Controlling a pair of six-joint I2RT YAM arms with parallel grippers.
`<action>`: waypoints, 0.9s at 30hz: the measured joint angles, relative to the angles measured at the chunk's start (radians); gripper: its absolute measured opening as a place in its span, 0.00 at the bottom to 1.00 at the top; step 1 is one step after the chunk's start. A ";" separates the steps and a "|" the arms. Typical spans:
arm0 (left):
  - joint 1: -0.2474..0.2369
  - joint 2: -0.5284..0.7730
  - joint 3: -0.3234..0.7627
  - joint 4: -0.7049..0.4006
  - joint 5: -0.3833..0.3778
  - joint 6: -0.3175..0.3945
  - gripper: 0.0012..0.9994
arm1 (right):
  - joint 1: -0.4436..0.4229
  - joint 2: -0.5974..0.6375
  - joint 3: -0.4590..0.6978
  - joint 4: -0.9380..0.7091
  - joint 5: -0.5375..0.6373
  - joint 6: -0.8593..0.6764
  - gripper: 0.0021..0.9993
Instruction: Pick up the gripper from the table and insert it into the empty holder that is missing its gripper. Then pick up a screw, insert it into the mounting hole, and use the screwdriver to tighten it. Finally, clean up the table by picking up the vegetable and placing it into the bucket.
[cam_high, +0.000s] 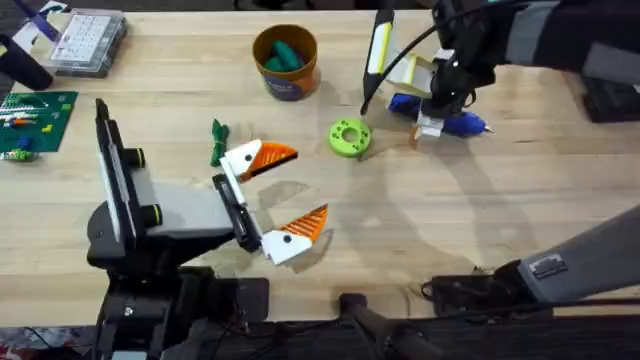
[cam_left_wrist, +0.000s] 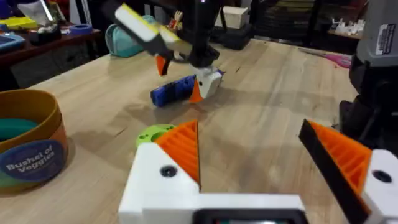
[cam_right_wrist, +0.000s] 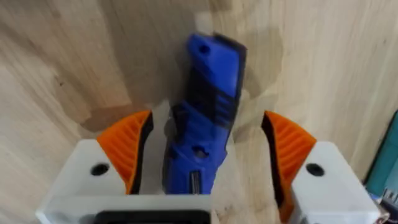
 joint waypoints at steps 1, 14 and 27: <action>0.000 0.000 0.000 0.000 0.000 -0.001 0.98 | 0.000 -0.016 0.000 0.000 -0.011 0.014 1.00; 0.000 0.018 0.099 0.060 -0.234 -0.137 0.99 | 0.000 -0.588 -0.003 0.213 -0.103 0.698 1.00; 0.000 0.539 0.610 -0.381 -0.414 -0.030 0.99 | 0.000 -0.976 -0.001 -0.036 -0.116 1.071 1.00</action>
